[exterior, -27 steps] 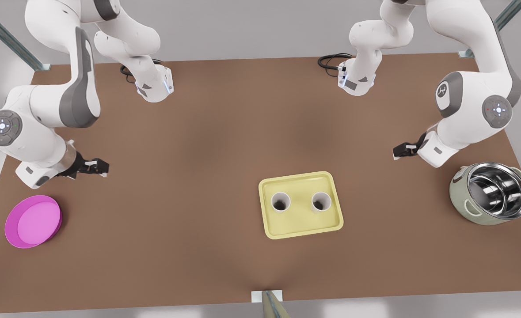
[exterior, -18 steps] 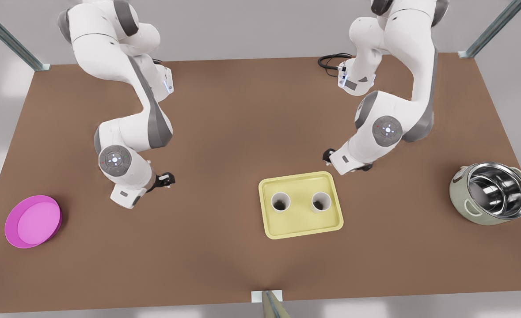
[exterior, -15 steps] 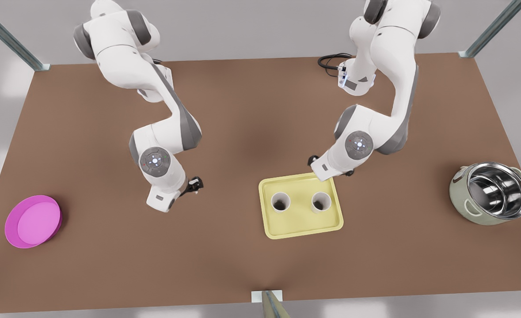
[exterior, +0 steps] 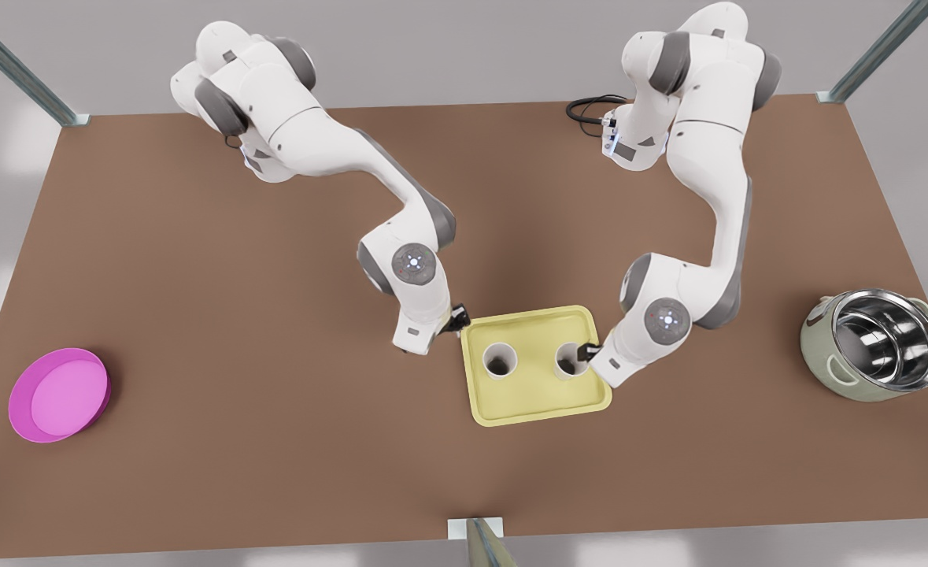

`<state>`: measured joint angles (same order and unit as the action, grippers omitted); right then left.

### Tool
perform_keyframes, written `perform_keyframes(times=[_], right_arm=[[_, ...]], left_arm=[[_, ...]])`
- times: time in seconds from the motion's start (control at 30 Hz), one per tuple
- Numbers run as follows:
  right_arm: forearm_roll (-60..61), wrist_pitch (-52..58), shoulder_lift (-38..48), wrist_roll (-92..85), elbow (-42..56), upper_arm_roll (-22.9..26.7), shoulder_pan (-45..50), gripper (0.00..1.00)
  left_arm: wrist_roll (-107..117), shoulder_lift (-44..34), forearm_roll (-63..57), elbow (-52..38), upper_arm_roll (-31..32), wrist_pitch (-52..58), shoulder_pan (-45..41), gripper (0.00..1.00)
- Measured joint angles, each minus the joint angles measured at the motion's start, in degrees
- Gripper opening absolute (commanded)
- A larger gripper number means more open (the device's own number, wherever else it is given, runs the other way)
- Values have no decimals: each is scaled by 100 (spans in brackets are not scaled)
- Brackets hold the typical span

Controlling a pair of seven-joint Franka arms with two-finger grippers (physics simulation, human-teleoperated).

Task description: Use the left arm to pick up the white IKEA cup from the tray and place it on the middle-left position; use the right arm to pick up the white IKEA cup from the tray and place it on the middle-right position

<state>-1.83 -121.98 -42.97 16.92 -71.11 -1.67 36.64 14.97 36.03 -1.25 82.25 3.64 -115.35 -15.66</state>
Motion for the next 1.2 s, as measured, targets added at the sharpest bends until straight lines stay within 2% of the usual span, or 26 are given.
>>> perform_keyframes(times=[0.23, 0.63, 0.67, 0.77, 0.83, 0.93, 1.0, 1.2], right_arm=[[-14, -904, -520, 432, 422, -5, 170, 100], [-33, -1773, -1064, 875, 737, 34, 280, 100], [-34, -1806, -1106, 900, 745, 35, 281, 100], [-35, -1880, -1273, 963, 751, 38, 270, 100], [-32, -1911, -1289, 1001, 747, 44, 260, 100], [-35, -1941, -1299, 1048, 738, 43, 266, 100], [-39, -1955, -1301, 1075, 720, 37, 278, 100], [-48, -1972, -1302, 1138, 674, 36, 282, 100]], left_arm=[[165, 156, -13, 495, 11, -489, -99, 100], [340, 465, 144, 525, 22, -934, -122, 100], [350, 480, 150, 523, 22, -957, -126, 94], [378, 497, 157, 492, 27, -1003, -128, 52], [393, 499, 152, 474, 28, -1020, -130, 34], [417, 499, 141, 463, 27, -1036, -128, 29], [431, 499, 137, 462, 27, -1042, -121, 22], [344, 178, 134, 409, -12, -738, 257, 22]])
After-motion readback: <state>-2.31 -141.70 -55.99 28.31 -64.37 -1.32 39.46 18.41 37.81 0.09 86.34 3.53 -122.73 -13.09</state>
